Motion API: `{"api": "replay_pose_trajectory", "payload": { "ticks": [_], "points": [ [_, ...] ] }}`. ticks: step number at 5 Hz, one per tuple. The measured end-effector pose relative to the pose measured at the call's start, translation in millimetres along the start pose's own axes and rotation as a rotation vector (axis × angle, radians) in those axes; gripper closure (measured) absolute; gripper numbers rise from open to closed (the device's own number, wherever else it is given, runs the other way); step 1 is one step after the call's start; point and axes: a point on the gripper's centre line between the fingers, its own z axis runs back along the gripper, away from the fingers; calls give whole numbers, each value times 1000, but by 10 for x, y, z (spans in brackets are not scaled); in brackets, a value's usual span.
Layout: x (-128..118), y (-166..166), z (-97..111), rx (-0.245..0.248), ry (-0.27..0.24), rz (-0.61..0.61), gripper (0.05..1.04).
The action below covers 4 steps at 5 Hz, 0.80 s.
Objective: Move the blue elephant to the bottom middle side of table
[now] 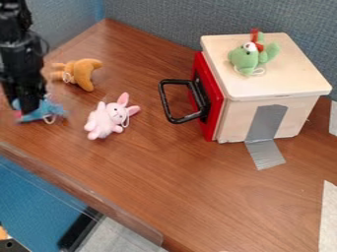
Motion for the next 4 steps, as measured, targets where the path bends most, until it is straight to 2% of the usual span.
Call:
{"api": "replay_pose_trajectory", "payload": {
  "ticks": [1,2,3,4],
  "points": [
    [-21,-411,368,-39,-79,-98,918],
    [-82,-896,466,-85,-96,-240,954],
    [-243,-1363,491,-100,-95,-406,960],
    [-393,-1761,301,-61,-49,-519,961]
  ]
}}
